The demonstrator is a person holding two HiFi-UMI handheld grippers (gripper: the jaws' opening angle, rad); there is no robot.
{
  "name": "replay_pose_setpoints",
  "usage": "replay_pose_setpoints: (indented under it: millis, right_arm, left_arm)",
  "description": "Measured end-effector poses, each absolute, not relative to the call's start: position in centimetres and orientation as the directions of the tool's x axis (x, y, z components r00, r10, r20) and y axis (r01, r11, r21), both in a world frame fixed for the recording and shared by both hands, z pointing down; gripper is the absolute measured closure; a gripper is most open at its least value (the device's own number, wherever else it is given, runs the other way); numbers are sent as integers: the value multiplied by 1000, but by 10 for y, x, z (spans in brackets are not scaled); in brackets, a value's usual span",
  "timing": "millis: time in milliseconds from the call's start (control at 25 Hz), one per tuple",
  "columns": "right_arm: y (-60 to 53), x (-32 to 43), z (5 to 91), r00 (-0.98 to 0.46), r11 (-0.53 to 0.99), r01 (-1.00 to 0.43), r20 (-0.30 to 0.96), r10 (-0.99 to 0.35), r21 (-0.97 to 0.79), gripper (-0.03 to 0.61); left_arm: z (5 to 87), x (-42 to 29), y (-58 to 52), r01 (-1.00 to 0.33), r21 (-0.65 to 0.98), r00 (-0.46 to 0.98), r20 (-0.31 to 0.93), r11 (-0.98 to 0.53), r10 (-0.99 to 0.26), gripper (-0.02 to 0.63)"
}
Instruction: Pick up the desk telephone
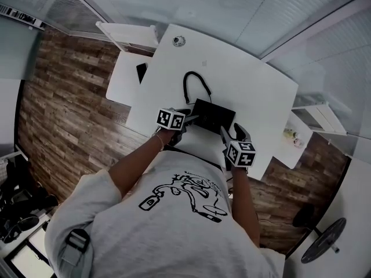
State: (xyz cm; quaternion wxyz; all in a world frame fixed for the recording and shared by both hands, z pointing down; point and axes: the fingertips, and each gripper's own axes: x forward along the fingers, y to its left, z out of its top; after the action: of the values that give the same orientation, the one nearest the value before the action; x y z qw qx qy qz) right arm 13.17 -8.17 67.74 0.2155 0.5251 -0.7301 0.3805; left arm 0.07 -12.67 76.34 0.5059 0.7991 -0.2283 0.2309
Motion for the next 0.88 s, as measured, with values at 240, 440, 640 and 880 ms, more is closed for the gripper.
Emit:
replay_pose_setpoints:
  millis: [240,440,640,880]
  right_arm:
    - [-77,132,694,-373,140,-922,735,-566,-360,357]
    - [-72,130,709,-390,103,-910,745,-541,-402,357]
    - [-67,132,721,-404,71,-898,748,-526,-435,357]
    - [-65,135,721,-405,73,-897,744,-531,-436,379]
  left_arm:
    - [772,3,-121,-585,728,800,591,-358,-106,385]
    - [776,4,-118,-579,733,803,589,-356,-93,385]
    - [776,7,-117,-567,736,809,581,-369,-84,385]
    - [772,8,-115,-558,721,809,582,-411,-79,408]
